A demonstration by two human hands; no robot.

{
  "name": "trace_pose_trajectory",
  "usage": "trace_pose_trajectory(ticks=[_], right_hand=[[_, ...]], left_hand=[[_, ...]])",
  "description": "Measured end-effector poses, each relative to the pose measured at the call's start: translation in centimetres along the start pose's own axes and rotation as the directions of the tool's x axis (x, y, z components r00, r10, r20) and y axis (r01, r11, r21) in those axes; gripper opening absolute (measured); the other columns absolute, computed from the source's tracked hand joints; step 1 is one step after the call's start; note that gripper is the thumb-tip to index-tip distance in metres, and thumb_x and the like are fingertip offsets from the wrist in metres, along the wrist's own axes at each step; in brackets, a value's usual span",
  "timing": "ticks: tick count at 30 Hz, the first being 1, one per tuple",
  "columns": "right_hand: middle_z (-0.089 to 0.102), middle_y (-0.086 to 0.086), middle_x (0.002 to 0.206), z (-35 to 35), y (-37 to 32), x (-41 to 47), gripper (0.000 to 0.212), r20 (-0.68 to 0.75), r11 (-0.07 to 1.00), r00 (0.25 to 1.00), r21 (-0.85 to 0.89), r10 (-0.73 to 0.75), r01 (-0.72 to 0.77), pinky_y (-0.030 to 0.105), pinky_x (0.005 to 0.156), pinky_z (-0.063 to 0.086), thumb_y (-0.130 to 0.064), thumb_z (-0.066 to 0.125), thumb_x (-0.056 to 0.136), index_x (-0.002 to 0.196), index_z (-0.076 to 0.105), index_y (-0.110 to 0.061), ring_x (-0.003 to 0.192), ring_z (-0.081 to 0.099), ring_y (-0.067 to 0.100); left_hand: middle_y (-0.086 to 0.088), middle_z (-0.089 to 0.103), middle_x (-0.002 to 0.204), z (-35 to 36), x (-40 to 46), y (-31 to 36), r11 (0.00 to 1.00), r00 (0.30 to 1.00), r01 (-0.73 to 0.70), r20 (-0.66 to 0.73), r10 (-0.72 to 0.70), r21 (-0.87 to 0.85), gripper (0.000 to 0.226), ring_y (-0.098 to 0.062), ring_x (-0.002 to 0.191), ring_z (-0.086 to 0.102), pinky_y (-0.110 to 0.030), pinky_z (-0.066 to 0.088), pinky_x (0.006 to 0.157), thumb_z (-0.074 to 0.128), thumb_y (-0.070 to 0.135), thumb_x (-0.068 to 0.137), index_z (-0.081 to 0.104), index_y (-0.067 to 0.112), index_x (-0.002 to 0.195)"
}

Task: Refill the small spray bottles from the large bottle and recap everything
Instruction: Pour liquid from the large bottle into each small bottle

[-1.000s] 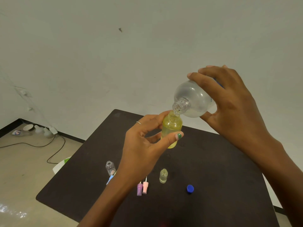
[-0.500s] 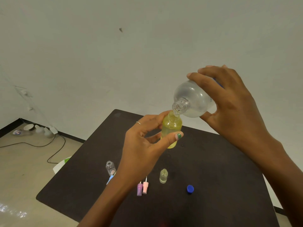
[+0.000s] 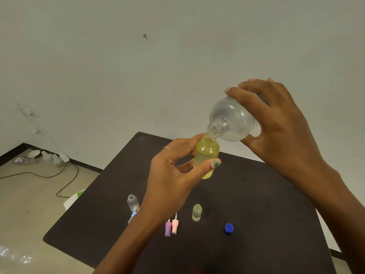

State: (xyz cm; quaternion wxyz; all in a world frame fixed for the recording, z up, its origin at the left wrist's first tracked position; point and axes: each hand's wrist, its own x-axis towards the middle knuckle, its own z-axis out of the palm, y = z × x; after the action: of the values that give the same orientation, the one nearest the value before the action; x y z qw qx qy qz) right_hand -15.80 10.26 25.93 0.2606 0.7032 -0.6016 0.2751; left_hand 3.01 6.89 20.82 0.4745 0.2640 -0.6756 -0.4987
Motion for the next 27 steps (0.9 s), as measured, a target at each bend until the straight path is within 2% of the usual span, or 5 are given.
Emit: trace_pose_trajectory(ticks=[6, 13, 19, 27], right_hand=[[0.054, 0.014, 0.124, 0.02, 0.08, 0.05, 0.062, 0.006, 1.0, 1.0, -0.005, 0.0, 0.0, 0.04, 0.106, 0.032, -0.008, 0.078, 0.072, 0.129, 0.054, -0.013, 0.117, 0.045, 0.031], [0.054, 0.014, 0.124, 0.04, 0.13, 0.16, 0.063, -0.001, 1.0, 1.0, -0.005, -0.009, 0.009, 0.041, 0.106, 0.033, -0.008, 0.079, 0.071, 0.129, 0.054, -0.012, 0.117, 0.041, 0.026], [0.054, 0.014, 0.124, 0.13, 0.16, 0.15, 0.061, 0.002, 1.0, 1.0, -0.006, -0.015, 0.015, 0.04, 0.107, 0.032, -0.009, 0.078, 0.072, 0.129, 0.053, -0.012, 0.117, 0.043, 0.029], [0.053, 0.011, 0.125, 0.39, 0.2, -0.08, 0.062, 0.018, 1.0, 1.0, 0.025, 0.009, -0.009, 0.036, 0.103, 0.035, -0.01, 0.077, 0.073, 0.13, 0.053, -0.015, 0.118, 0.045, 0.03]], left_hand=[[0.005, 0.068, 0.1, -0.06, 0.07, -0.02, 1.0, 1.0, -0.003, 0.002, 0.003, 0.011, 0.039, -0.008, 0.1, 0.062, -0.024, 0.056, 0.082, 0.073, 0.02, 0.07, 0.069, 0.01, 0.107], [0.003, 0.067, 0.101, -0.09, 0.09, 0.0, 1.0, 1.0, -0.009, 0.005, 0.009, 0.011, 0.038, -0.007, 0.1, 0.062, -0.018, 0.055, 0.079, 0.073, 0.019, 0.07, 0.069, 0.01, 0.107], [0.003, 0.067, 0.101, -0.07, 0.14, 0.06, 1.0, 1.0, -0.01, 0.008, 0.01, 0.012, 0.039, -0.005, 0.099, 0.062, -0.014, 0.053, 0.077, 0.072, 0.023, 0.069, 0.069, 0.012, 0.107], [0.005, 0.068, 0.101, -0.08, 0.11, -0.04, 1.0, 1.0, -0.002, 0.005, 0.002, 0.018, 0.038, -0.008, 0.1, 0.063, -0.019, 0.055, 0.08, 0.072, 0.022, 0.07, 0.069, 0.013, 0.106]])
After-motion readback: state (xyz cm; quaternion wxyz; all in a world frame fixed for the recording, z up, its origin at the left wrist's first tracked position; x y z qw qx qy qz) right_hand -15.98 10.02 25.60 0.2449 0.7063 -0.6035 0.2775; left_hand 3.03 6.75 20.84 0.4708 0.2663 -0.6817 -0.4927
